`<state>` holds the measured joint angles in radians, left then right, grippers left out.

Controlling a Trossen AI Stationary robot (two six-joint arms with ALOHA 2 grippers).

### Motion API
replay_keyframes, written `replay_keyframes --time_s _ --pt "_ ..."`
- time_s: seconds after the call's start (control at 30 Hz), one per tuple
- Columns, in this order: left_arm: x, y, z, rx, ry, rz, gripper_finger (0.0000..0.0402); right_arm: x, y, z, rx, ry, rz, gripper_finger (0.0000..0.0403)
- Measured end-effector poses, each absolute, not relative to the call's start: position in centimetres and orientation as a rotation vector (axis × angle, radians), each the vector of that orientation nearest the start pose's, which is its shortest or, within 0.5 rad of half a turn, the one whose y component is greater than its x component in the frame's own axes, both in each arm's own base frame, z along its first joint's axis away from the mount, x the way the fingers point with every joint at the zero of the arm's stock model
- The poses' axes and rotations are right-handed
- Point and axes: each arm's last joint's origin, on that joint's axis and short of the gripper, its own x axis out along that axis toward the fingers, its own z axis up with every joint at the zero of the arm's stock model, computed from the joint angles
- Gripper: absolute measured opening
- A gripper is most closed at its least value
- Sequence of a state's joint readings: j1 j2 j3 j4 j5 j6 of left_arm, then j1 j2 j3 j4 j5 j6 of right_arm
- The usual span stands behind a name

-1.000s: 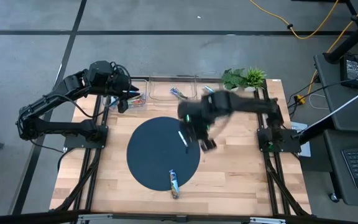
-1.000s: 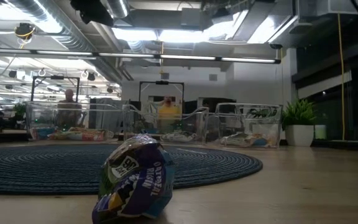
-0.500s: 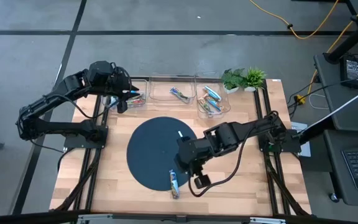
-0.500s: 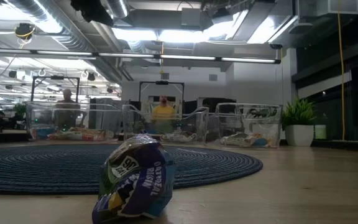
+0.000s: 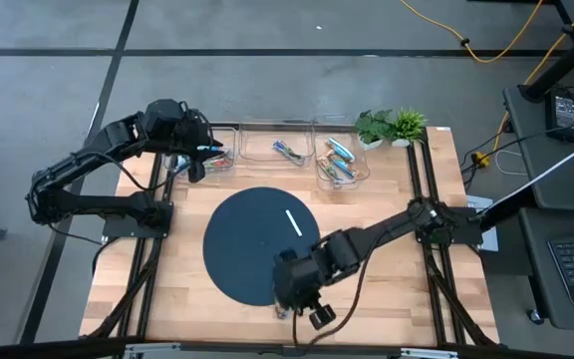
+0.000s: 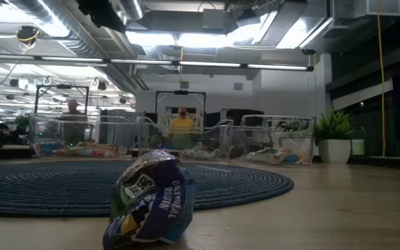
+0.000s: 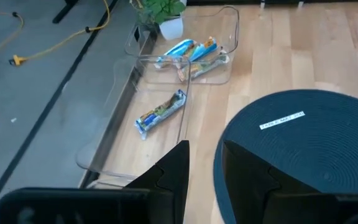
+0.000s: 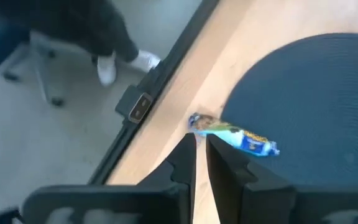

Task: Pick and place Granola Bars by type
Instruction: Put the blue chewy bar into the top center transparent bin

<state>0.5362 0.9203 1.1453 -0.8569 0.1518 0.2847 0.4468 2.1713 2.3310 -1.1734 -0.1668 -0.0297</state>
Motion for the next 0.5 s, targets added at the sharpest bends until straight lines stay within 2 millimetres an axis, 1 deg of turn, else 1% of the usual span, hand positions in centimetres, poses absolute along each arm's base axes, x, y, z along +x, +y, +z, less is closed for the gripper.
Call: replay_keyframes --time_s 0.13,0.2,0.27,0.37,0.5 --pt "14.3 8.0 36.4 0.038 0.669 0.279 0.0086 41.4 20.6 31.5 -0.238 1.058 0.601 0.0045" --pt "14.3 8.0 36.1 0.029 0.682 0.276 0.0086 41.9 20.6 30.5 -0.258 1.074 0.618 0.0059" --pt "14.3 8.0 35.9 0.012 0.689 0.279 0.0086 42.5 20.4 29.6 -0.269 1.081 0.665 0.0081" --pt "14.2 7.9 35.8 0.0 0.697 0.28 0.0086 43.2 20.0 28.4 -0.318 1.084 0.7 0.0126" --pt "14.2 7.9 35.8 -0.005 0.699 0.281 0.0086 44.3 19.2 26.6 -0.511 1.076 0.708 0.0183"
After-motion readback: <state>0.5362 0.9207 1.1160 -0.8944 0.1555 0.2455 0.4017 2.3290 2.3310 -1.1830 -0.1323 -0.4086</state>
